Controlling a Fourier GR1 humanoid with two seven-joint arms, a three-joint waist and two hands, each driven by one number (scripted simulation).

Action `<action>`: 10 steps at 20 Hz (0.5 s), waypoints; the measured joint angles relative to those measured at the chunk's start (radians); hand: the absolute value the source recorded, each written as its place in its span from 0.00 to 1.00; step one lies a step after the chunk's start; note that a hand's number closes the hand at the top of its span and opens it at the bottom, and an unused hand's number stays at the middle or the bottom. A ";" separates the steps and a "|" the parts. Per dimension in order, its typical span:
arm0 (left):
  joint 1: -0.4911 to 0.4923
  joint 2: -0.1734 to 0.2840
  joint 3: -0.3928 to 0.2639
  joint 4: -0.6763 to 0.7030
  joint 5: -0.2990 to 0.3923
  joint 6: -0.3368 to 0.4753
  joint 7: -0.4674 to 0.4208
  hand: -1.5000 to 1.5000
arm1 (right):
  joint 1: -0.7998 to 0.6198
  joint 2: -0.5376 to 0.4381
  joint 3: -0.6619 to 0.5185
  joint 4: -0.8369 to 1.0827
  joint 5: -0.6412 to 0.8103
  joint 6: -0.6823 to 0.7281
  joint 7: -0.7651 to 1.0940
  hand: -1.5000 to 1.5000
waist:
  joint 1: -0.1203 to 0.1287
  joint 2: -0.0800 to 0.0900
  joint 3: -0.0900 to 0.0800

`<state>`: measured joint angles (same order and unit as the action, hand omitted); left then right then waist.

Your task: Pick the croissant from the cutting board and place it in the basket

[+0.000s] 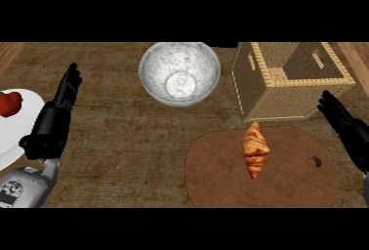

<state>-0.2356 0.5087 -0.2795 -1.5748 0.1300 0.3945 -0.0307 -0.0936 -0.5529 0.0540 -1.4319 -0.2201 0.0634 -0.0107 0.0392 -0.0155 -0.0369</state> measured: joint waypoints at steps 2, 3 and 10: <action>-0.001 -0.009 0.011 0.029 0.006 -0.005 0.007 0.50 | -0.030 0.007 0.000 -0.007 -0.014 0.024 -0.004 1.00 | -0.014 0.007 0.014; 0.001 -0.006 0.011 0.033 0.012 -0.013 0.030 0.50 | -0.050 0.013 -0.002 0.009 -0.031 0.050 -0.017 1.00 | -0.014 0.010 0.020; 0.018 -0.015 -0.010 0.133 0.067 -0.082 0.156 0.50 | -0.175 0.146 0.071 -0.048 -0.076 0.203 -0.276 0.00 | -0.013 0.022 0.038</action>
<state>-0.2177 0.4939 -0.2896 -1.4420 0.1974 0.3123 0.1253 -0.2690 -0.4067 0.1252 -1.4795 -0.2966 0.2664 -0.2870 0.0264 0.0062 0.0008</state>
